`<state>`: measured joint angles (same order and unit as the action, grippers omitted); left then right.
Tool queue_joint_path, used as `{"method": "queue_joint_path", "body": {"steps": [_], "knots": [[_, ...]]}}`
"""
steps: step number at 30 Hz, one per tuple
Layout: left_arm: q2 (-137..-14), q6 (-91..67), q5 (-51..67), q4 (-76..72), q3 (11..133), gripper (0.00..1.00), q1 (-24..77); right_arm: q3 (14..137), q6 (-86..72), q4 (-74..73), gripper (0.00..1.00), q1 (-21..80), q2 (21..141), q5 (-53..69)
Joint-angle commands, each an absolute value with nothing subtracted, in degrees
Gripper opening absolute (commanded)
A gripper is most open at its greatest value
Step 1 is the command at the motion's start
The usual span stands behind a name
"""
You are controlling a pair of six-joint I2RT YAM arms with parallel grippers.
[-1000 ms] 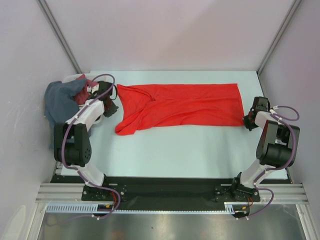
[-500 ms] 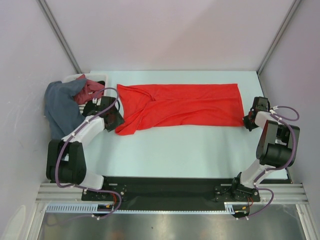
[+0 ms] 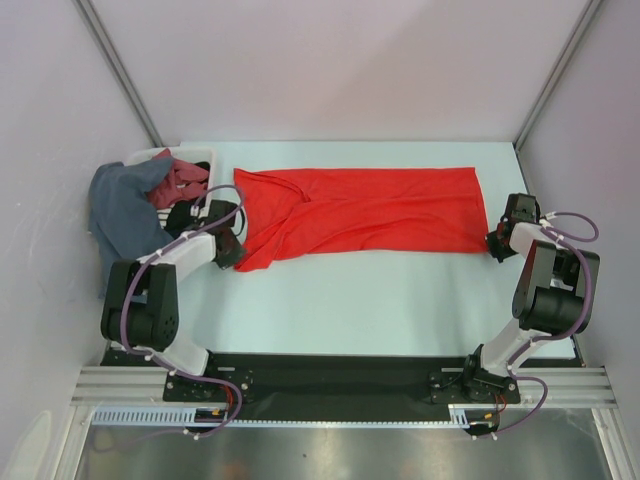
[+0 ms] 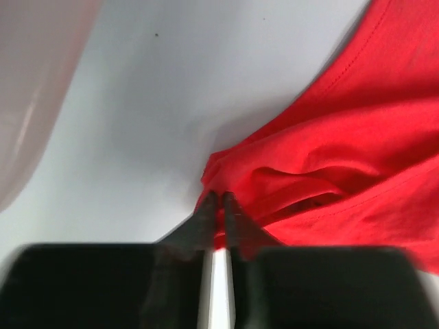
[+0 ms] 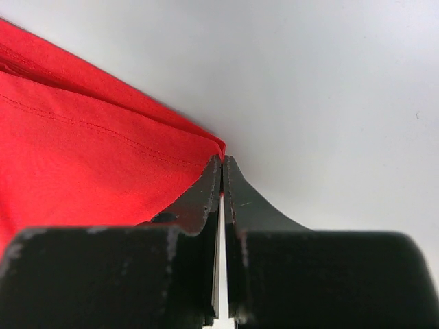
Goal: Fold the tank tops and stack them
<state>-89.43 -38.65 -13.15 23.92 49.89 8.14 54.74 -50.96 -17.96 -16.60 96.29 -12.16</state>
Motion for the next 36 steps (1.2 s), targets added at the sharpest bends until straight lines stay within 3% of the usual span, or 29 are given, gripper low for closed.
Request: {"method": "queue_joint_path", "body": {"steps": [1, 16, 25, 36], "knots": [[-89.91, -38.32, -13.53, 20.83, 49.13, 0.00, 8.26, 55.28, -50.89, -18.28, 0.00, -16.61, 94.75, -13.45], [-92.46, -38.67, -13.01, 29.61, 64.14, 0.00, 2.20, 53.18, -51.85, -18.37, 0.00, -16.61, 93.08, -14.94], [-104.49, -39.81, -17.49, 37.95, 80.04, 0.00, 1.93, 47.99, -54.40, -19.42, 0.00, -16.79, 85.61, -18.37], [-105.82, -39.11, -20.12, 38.06, 81.65, 0.00, 1.23, 43.60, -55.02, -23.64, 0.00, -20.21, 80.43, -18.54]]}}
